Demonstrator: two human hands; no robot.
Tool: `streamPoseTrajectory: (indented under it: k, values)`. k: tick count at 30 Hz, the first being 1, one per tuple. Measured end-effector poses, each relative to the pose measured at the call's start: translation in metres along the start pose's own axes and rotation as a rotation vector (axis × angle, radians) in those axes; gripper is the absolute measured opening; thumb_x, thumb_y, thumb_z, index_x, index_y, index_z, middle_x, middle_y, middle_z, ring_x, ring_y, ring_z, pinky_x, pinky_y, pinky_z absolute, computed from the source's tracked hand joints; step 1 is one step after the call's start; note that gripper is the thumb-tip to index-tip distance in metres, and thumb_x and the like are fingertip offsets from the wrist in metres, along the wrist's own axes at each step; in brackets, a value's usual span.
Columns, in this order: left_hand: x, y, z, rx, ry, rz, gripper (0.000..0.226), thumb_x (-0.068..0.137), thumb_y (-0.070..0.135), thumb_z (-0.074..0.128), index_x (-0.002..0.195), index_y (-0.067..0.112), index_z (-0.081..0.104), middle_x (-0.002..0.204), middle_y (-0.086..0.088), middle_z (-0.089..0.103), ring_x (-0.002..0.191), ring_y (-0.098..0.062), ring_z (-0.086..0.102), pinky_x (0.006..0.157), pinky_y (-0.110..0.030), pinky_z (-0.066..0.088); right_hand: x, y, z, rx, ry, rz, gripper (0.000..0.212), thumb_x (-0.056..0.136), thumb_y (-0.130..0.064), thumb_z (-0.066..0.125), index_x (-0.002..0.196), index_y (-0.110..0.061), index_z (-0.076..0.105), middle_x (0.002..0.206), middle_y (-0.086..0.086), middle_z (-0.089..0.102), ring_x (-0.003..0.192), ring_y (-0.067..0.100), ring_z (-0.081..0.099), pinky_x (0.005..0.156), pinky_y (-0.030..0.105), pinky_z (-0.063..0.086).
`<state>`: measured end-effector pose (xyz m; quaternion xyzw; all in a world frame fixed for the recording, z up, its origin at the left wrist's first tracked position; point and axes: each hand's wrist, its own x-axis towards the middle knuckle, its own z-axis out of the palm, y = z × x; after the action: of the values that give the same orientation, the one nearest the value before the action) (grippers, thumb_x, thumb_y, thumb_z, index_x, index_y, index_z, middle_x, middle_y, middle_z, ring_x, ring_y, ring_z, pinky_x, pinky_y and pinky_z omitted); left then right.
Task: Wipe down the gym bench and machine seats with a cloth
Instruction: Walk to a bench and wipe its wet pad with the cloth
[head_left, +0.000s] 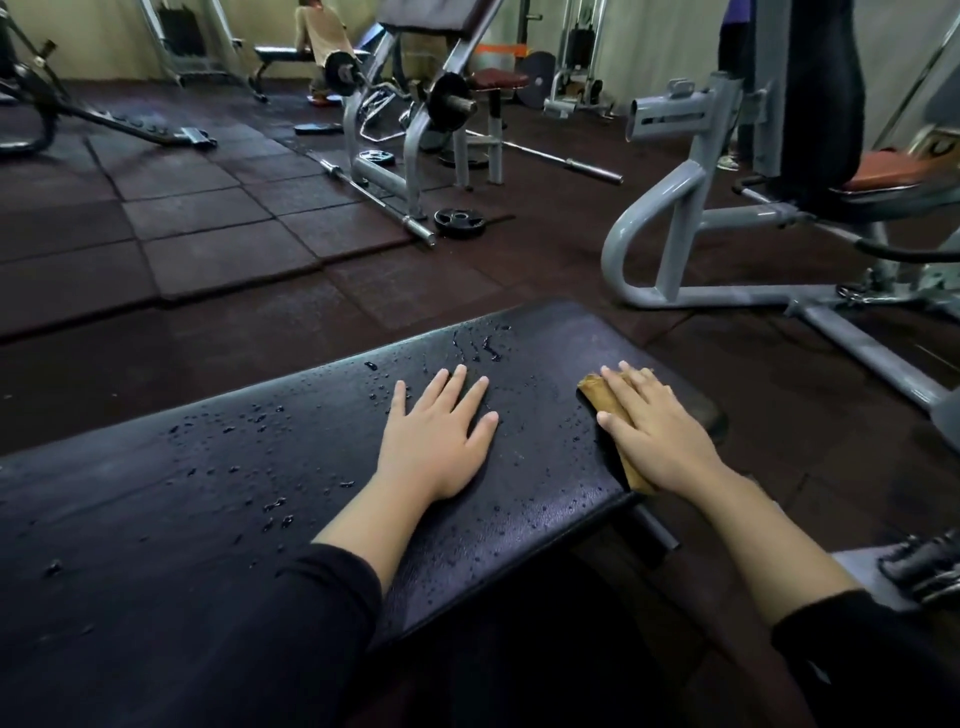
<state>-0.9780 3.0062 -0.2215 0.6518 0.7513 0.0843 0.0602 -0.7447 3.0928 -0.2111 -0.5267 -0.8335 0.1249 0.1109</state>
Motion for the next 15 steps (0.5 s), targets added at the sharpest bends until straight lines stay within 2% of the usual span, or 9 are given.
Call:
streamPoseTrajectory:
  k: [4,7,9,12,15]
  values:
    - [0.0,0.002,0.0,-0.017,0.009,-0.005,0.053,0.103,0.046,0.01,0.155,0.036,0.007,0.162,0.011,-0.002,0.148,-0.007,-0.005,0.119,-0.049,-0.009,0.006,-0.028,0.006,-0.017,-0.029,-0.052,0.053,0.099,-0.043,0.032,0.149,-0.032,0.019,0.157,-0.011,0.01,0.145,0.01,0.003,0.116,0.027,0.003]
    - [-0.001,0.001,0.0,-0.017,0.015,0.0,0.051,0.104,0.042,0.01,0.154,0.035,0.007,0.162,0.011,-0.001,0.148,-0.006,-0.004,0.119,-0.049,-0.008,-0.01,-0.057,0.02,-0.05,-0.018,-0.259,0.055,0.095,-0.049,0.029,0.146,-0.029,0.028,0.155,-0.007,0.021,0.144,0.012,0.015,0.117,0.027,0.008]
    - [-0.001,0.001,0.001,-0.012,0.019,0.001,0.051,0.104,0.041,0.01,0.154,0.035,0.007,0.162,0.011,-0.001,0.148,-0.006,-0.004,0.119,-0.049,-0.007,-0.034,-0.062,0.025,-0.046,0.047,-0.419,0.057,0.092,-0.05,0.026,0.142,-0.025,0.039,0.151,-0.004,0.033,0.14,0.013,0.027,0.116,0.029,0.016]
    - [-0.001,0.0,0.002,-0.002,0.021,0.003,0.051,0.104,0.041,0.01,0.155,0.034,0.007,0.163,0.01,-0.001,0.148,-0.007,-0.003,0.119,-0.049,-0.007,-0.062,-0.042,0.023,-0.01,0.112,-0.622,0.045,0.099,-0.037,0.033,0.138,-0.021,0.047,0.147,-0.006,0.039,0.137,0.01,0.033,0.116,0.028,0.021]
    - [-0.001,-0.001,0.001,-0.005,0.017,0.006,0.051,0.104,0.042,0.009,0.155,0.035,0.007,0.163,0.01,-0.001,0.148,-0.008,-0.004,0.119,-0.049,-0.008,-0.059,-0.003,0.011,-0.005,0.127,-0.645,0.042,0.1,-0.035,0.032,0.138,-0.024,0.044,0.147,-0.009,0.038,0.138,0.009,0.031,0.116,0.029,0.019]
